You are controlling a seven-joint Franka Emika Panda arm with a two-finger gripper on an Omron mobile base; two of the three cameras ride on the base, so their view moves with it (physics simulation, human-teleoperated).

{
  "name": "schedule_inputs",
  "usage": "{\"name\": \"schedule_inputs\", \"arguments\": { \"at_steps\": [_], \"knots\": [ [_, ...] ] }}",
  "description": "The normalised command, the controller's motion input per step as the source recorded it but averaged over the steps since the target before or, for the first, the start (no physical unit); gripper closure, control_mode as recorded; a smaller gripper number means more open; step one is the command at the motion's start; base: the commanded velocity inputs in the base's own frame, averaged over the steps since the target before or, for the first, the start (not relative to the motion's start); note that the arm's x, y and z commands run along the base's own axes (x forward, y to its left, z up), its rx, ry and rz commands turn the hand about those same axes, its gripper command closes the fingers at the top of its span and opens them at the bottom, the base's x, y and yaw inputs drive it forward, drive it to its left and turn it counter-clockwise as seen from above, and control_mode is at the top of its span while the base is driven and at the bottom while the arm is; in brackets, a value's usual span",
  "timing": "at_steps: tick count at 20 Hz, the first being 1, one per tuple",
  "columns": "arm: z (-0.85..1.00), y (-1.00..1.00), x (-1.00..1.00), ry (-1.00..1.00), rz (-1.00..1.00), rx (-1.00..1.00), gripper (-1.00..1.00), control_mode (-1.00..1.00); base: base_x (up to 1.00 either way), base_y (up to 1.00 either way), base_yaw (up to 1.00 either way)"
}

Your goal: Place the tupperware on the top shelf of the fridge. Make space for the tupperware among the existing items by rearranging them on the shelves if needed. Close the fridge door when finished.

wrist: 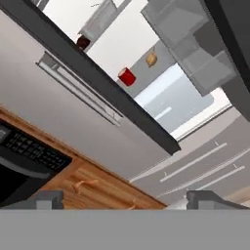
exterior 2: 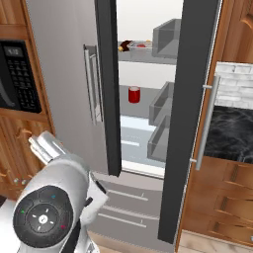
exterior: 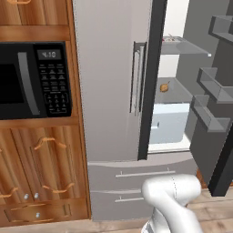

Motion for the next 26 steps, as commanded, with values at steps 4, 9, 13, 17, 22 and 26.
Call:
{"name": "schedule_inputs", "arguments": {
  "at_steps": [4, 9, 13, 17, 22, 26],
  "knots": [
    [0.00, -1.00, -0.11, 0.03, -0.10, 0.37, -1.00, -1.00, 0.00, 0.00, 0.00],
    [-0.07, -1.00, 0.00, 0.00, -0.12, 0.39, -1.00, -1.00, 0.00, 0.00, 0.00],
    [-0.26, -0.98, 0.09, -0.04, -0.17, 0.39, -1.00, -1.00, 0.00, 0.00, 0.00],
    [-0.20, -0.81, 0.47, -0.05, -0.10, 0.43, -1.00, -1.00, 0.00, 0.00, 0.00],
    [-0.39, -0.43, 0.91, 0.00, -0.02, 0.37, -1.00, -1.00, 0.00, 0.00, 0.00],
    [-0.43, -0.41, 0.93, 0.00, 0.00, 0.28, -1.00, -1.00, 0.00, 0.00, 0.00]
  ]
}}
